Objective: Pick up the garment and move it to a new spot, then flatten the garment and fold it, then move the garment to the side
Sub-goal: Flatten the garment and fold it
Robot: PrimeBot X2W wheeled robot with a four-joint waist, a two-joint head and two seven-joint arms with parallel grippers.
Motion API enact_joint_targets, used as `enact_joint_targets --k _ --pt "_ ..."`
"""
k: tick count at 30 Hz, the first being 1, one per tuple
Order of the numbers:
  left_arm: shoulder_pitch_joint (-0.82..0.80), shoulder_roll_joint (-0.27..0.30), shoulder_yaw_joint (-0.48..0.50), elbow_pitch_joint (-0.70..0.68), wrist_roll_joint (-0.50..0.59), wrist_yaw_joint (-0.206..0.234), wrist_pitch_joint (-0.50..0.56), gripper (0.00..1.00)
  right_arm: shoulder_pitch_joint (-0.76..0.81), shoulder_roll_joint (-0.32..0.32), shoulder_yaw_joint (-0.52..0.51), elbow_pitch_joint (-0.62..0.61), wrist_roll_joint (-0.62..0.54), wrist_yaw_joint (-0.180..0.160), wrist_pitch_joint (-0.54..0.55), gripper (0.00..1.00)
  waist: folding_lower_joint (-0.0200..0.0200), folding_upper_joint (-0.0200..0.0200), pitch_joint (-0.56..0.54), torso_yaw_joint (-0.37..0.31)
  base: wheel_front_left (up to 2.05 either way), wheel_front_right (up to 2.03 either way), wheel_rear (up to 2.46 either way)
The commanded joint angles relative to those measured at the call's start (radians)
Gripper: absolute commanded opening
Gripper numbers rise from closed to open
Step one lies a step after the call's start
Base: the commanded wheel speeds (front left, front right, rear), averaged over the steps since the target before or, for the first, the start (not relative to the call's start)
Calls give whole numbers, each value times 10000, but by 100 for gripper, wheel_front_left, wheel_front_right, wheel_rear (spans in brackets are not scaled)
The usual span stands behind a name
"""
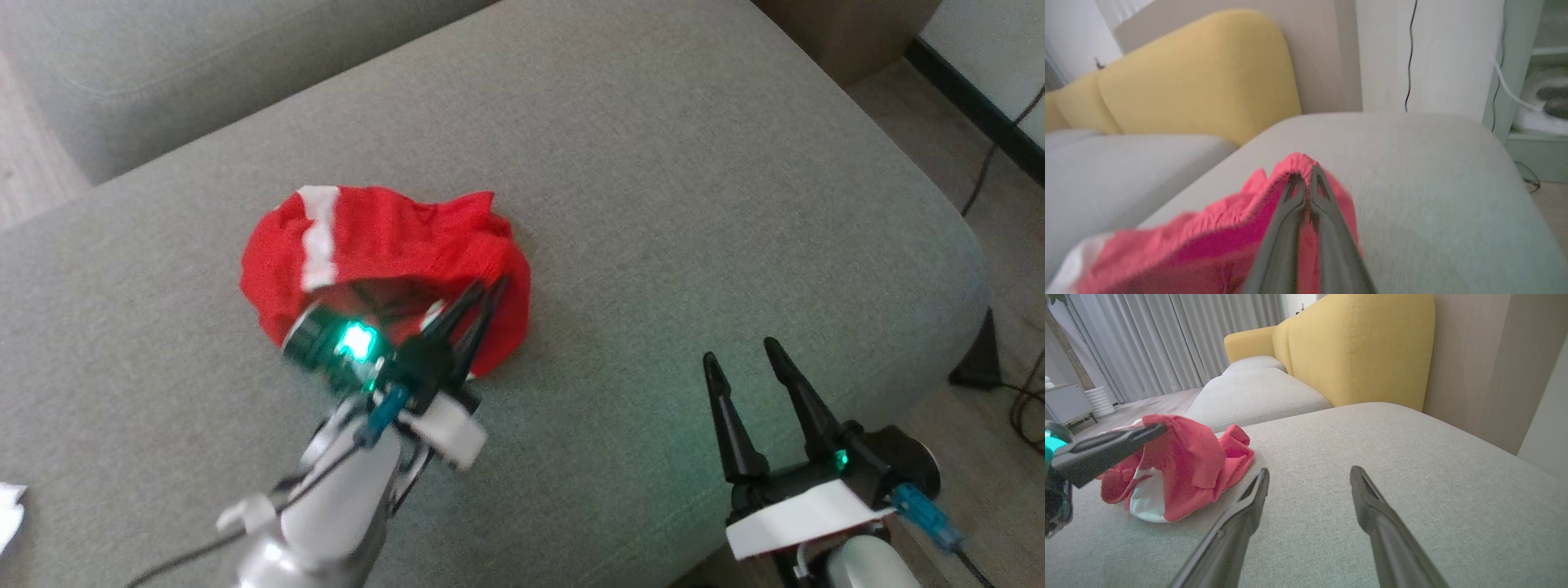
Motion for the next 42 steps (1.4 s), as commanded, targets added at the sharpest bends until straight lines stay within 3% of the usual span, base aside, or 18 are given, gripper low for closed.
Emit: enact_joint_targets --k 1,7,13,19,23,24,25,26,27,28,34,42 --pt "-842 -22 193 -638 -120 -98 -66 0 -234 -51 119 -287 31 -7 -38 100 0 0 -119 82 0 0 0" --pt "-2080 -34 265 -1709 -869 -460 13 0 -74 -51 53 -285 -28 -7 -38 100 0 0 -555 307 0 0 0" --pt "-2848 208 572 -2563 -2271 -561 1119 0 1 -51 16 -325 -63 -7 -38 100 0 0 -714 457 0 0 0" --pt "-2247 356 812 -1605 -4125 -579 2748 0 -56 -51 148 -347 23 -7 -38 100 0 0 -612 432 0 0 0" --pt "-1232 273 559 -1142 -5141 -582 2623 0 -101 -51 129 -358 135 -7 -38 100 0 0 -321 614 0 0 0" --pt "-1016 272 439 -1027 -5233 -582 2391 9 -111 -51 128 -340 142 -7 -38 100 0 0 -246 708 0 0 0" --pt "-1016 272 439 -1027 -5233 -582 2391 9 -111 -51 128 -340 142 -7 -38 100 0 0 -246 708 0 0 0" --pt "-813 251 305 -888 -5316 -582 2151 37 -121 -51 141 -321 131 -7 -38 100 0 0 -178 820 0 0 0" --pt "-639 227 94 -760 -5375 -582 1947 82 -139 -51 165 -306 100 -7 -38 100 0 0 -120 939 0 0 0" --pt "-517 212 -71 -670 -5334 -583 1615 100 -162 -51 172 -297 76 -7 -38 100 0 0 -73 1071 0 0 0" --pt "210 -144 -533 -378 -5899 -583 330 100 -307 -51 17 -284 -85 -7 -38 100 0 0 51 1785 0 0 0" --pt "546 -285 -1711 -786 -8552 -584 1028 100 -445 -51 131 -235 -204 -7 -38 100 0 0 145 2012 0 0 0"
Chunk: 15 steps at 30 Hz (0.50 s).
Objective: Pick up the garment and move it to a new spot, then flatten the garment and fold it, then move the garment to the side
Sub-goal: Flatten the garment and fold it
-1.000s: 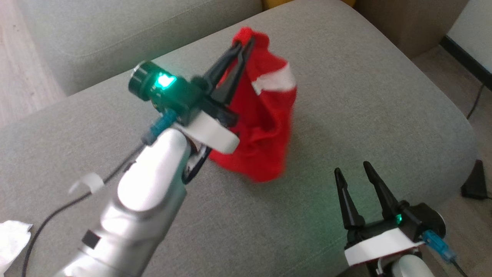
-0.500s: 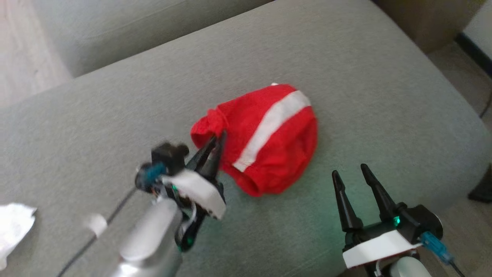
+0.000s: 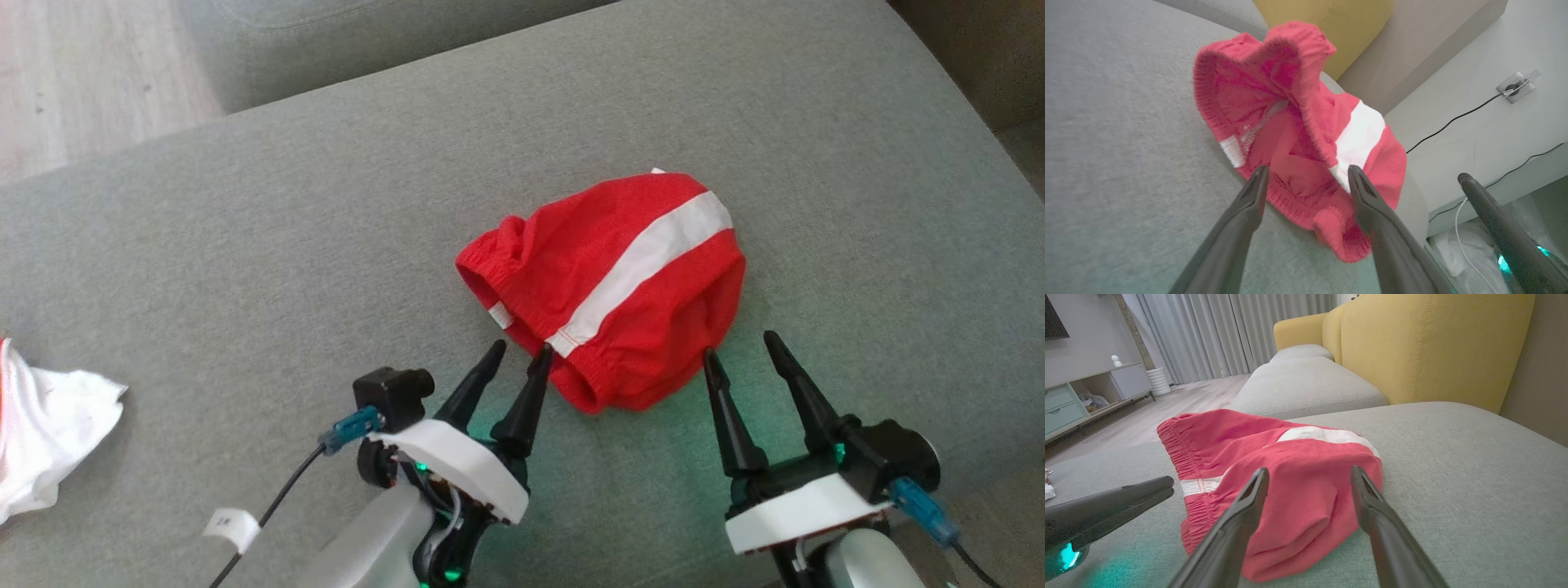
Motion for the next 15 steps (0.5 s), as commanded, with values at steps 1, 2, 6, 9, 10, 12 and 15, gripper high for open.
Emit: enact_joint_targets --k 1,2,6,9,10,12,15 --pt "-394 -42 107 -405 -362 12 71 100 -336 -49 296 -273 -30 -7 -38 100 0 0 34 -49 0 0 0" --pt "-434 -44 9 -439 -593 12 134 100 -344 -49 331 -264 -20 -7 -38 100 0 0 50 -86 0 0 0" --pt "-688 -45 -394 -397 -1331 12 386 100 -352 -49 383 -217 46 -7 -38 100 0 0 145 -333 0 0 0" --pt "-842 -15 -506 -261 -1542 12 353 100 -370 -49 408 -208 84 -7 -38 100 0 0 195 -493 0 0 0" --pt "-900 9 -531 -198 -1568 12 304 100 -375 -49 413 -207 99 -7 -38 100 0 0 208 -543 0 0 0" --pt "-984 38 -585 -91 -1637 12 208 100 -375 -49 427 -207 121 -7 -38 100 0 0 221 -618 0 0 0" --pt "-1084 79 -690 16 -1743 12 84 0 -358 -49 442 -206 147 -7 -38 100 0 0 220 -693 0 0 0"
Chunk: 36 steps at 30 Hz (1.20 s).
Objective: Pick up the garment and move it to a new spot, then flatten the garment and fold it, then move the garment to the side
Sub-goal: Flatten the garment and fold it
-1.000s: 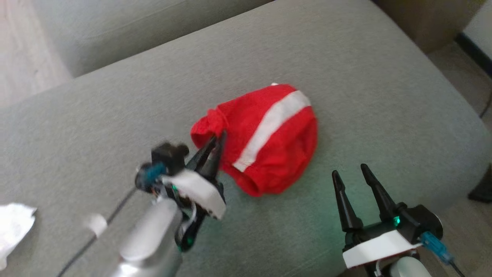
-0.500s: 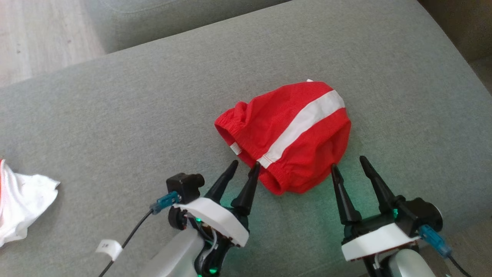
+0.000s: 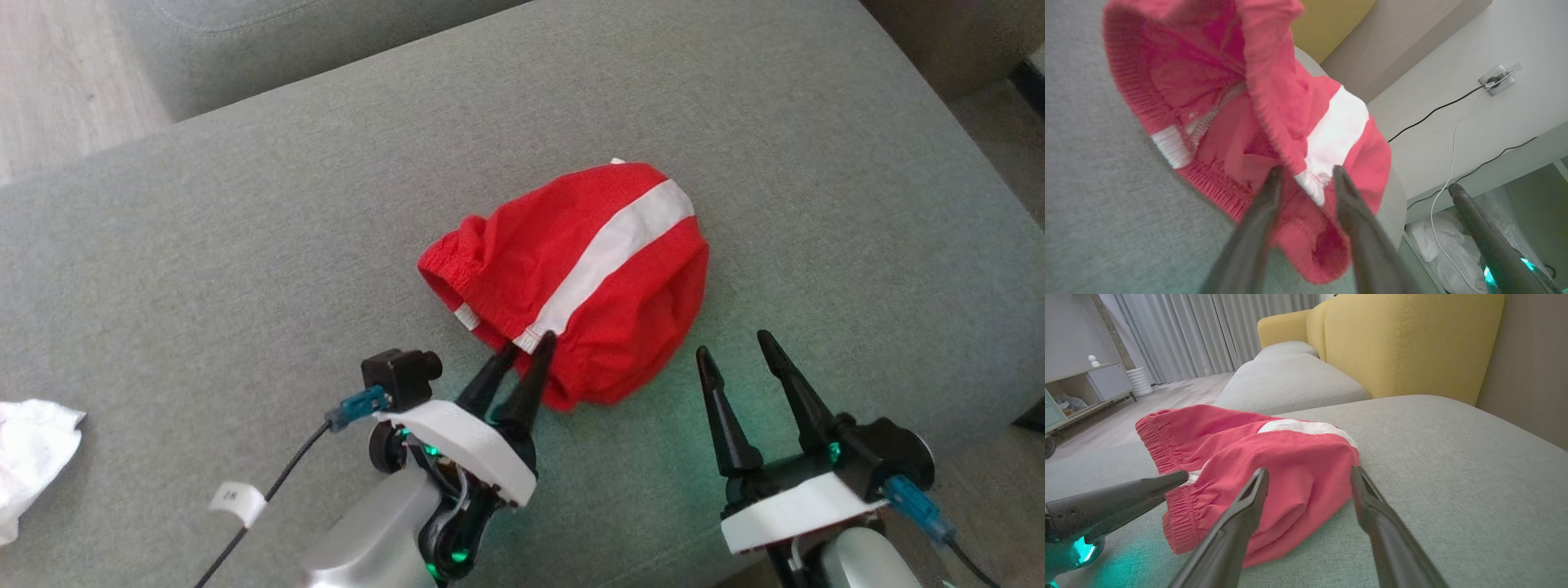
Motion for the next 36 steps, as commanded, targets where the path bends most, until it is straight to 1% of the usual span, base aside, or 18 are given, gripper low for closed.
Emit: enact_joint_targets --k 1,4,7,11,12,16,19,24,28,32,36 --pt "-402 79 144 -215 -128 12 -165 0 -277 -47 234 -271 76 -7 -38 100 -1 0 -11 -32 0 0 0" --pt "-395 143 -102 -338 -270 12 -266 0 -210 -47 170 -245 66 -7 -38 100 -1 0 -101 15 0 0 0" --pt "-303 331 -408 -638 -336 12 -432 0 -123 -47 118 -212 -13 -7 -38 100 -1 0 -225 153 0 0 0" --pt "-98 874 -751 -1297 -256 12 -677 0 -38 -47 44 -231 -125 -7 -38 100 -1 0 -402 514 0 0 0" --pt "-98 874 -751 -1297 -256 12 -677 0 -38 -47 44 -231 -125 -7 -38 100 -1 0 -402 514 0 0 0" --pt "176 1704 -885 -1979 55 23 -785 0 114 -47 -20 -220 -200 -7 -38 100 -1 0 -569 1031 0 0 0" --pt "344 2474 -965 -2580 376 203 -676 0 202 -47 -24 -190 -225 -7 -38 100 -1 0 -643 1438 0 0 0" --pt "459 3822 -778 -3642 699 677 -388 0 208 -47 7 -142 -220 -7 -38 100 -1 0 -636 2000 0 0 0" --pt "274 4836 -594 -4122 1102 1079 -114 0 97 -47 27 -48 -202 -7 -38 100 -1 0 -547 2303 0 0 0" --pt "-58 5517 -439 -4279 1519 1366 48 0 -124 -90 58 167 52 -7 -38 100 -1 0 -370 2544 0 0 0" --pt "-463 5879 -399 -4099 2037 1588 82 0 -545 -388 96 438 791 -7 -38 100 -1 0 -181 2761 0 0 0"
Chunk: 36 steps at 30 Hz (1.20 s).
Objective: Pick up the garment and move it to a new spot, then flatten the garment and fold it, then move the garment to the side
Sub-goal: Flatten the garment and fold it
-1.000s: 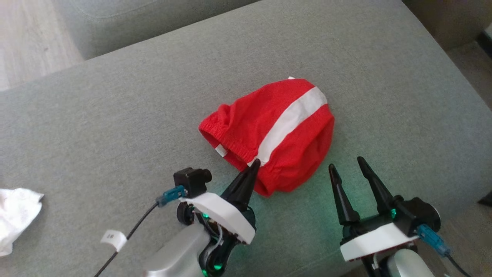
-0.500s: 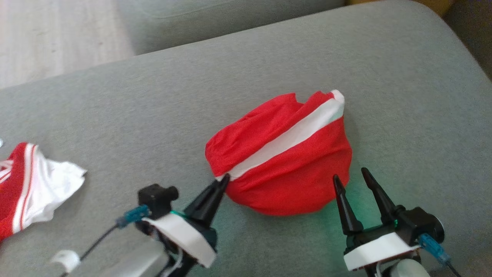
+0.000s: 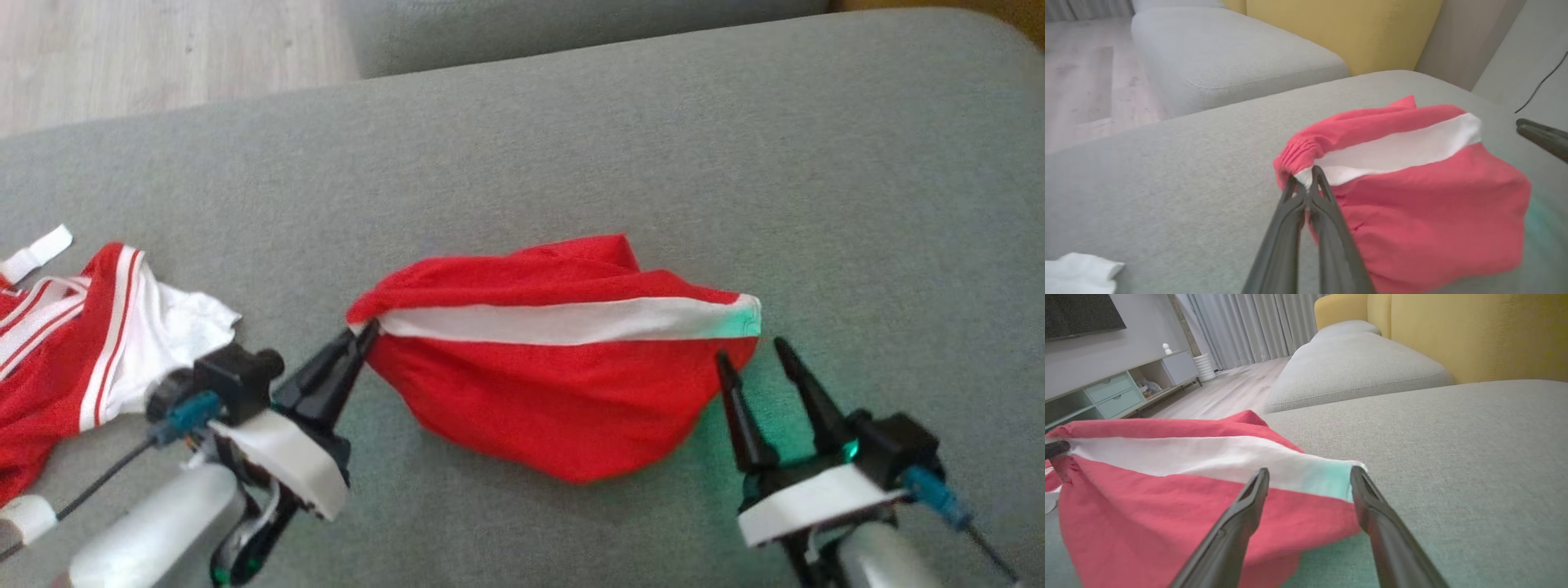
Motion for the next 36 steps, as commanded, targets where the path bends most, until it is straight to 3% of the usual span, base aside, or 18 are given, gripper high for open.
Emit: enact_joint_targets --k 1,6,15,17,19,20,25,29,33,36 --pt "-644 457 541 -90 184 127 -73 0 -503 -327 235 -137 147 -7 -38 100 0 0 125 129 0 0 0" --pt "-1115 440 515 438 613 231 -158 0 -1140 -888 552 715 1197 -7 -38 100 0 0 367 379 0 0 0" --pt "-1459 222 487 988 680 48 -355 0 -1808 -1759 2738 1168 3630 -7 -38 99 0 0 633 576 0 0 0" --pt "-1489 190 476 1072 682 28 -388 0 -1890 -1931 2950 1084 3898 -7 -38 45 0 0 648 598 0 0 0" --pt "-1503 165 470 1137 679 18 -425 0 -1955 -2027 3020 900 4015 -7 -38 6 0 0 646 610 0 0 0" --pt "-1503 159 463 1166 679 13 -442 0 -1969 -2061 3016 794 4050 -7 -38 0 0 0 636 611 0 0 0" --pt "-1624 194 505 1132 768 23 -603 0 -1999 -2144 2618 171 3928 -7 -38 0 0 0 611 594 0 0 0" --pt "-2325 316 625 703 1104 -90 -736 0 -2345 -2148 1633 -818 3814 -7 -38 0 0 0 806 516 0 0 0" --pt "-4145 406 757 216 1923 -302 -483 0 -3681 -2624 602 -1362 3360 -7 -38 0 0 0 1246 338 0 0 0" --pt "-5975 130 889 125 2537 -575 -237 0 -5297 -3291 -84 -1212 2785 -7 -38 0 0 0 1721 178 0 0 0"
